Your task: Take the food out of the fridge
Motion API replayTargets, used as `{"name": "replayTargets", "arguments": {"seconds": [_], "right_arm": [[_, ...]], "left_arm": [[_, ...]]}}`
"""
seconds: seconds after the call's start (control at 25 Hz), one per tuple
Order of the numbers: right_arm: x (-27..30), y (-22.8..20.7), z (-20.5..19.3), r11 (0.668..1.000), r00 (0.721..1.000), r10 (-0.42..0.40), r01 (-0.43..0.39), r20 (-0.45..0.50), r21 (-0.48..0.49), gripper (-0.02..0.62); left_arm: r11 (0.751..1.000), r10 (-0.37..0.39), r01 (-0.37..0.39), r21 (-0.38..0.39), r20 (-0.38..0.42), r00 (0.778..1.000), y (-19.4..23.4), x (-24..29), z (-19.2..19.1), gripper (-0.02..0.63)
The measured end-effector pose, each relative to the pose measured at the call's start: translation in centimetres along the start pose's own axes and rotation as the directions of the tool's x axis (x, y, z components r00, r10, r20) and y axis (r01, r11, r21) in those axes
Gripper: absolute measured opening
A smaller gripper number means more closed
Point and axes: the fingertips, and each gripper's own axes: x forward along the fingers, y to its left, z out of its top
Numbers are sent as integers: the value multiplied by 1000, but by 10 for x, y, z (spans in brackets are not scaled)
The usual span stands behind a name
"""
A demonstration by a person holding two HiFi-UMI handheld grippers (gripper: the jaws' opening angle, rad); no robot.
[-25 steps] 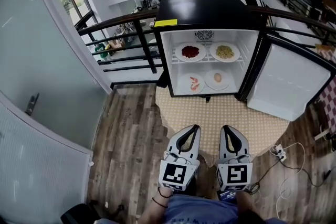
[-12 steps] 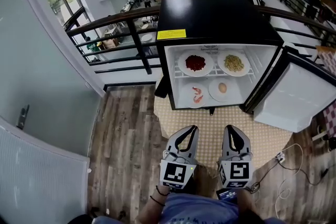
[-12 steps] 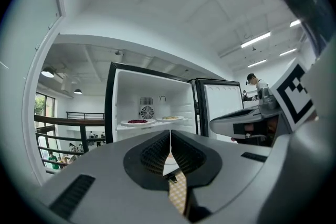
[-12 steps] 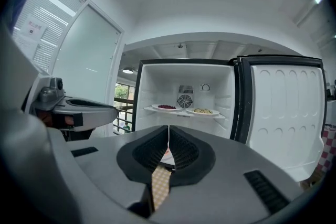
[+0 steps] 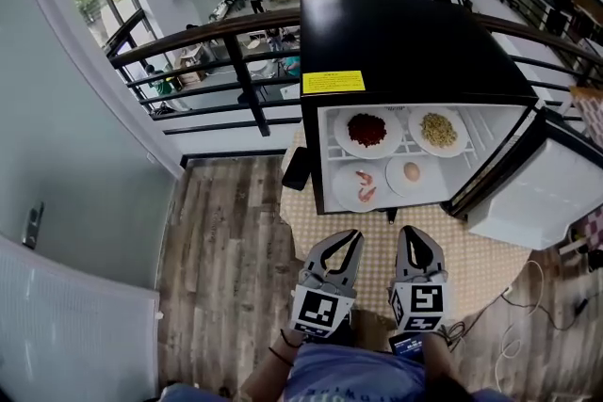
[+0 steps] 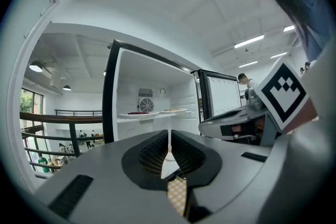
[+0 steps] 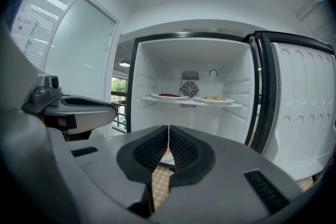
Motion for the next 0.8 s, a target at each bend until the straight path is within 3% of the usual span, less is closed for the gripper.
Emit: {"name": "replayTargets", "arguments": {"seconds": [0.28, 0.8], "right_arm": [[34, 14, -28, 991, 994, 71, -61, -88, 115, 20], [85, 27, -74, 965, 952, 199, -149, -232, 215, 20]], "left_arm": [[999, -47, 48, 11, -26, 999, 15, 15, -40, 19], [991, -93, 85, -101, -76, 993, 22, 40, -83, 20]]}}
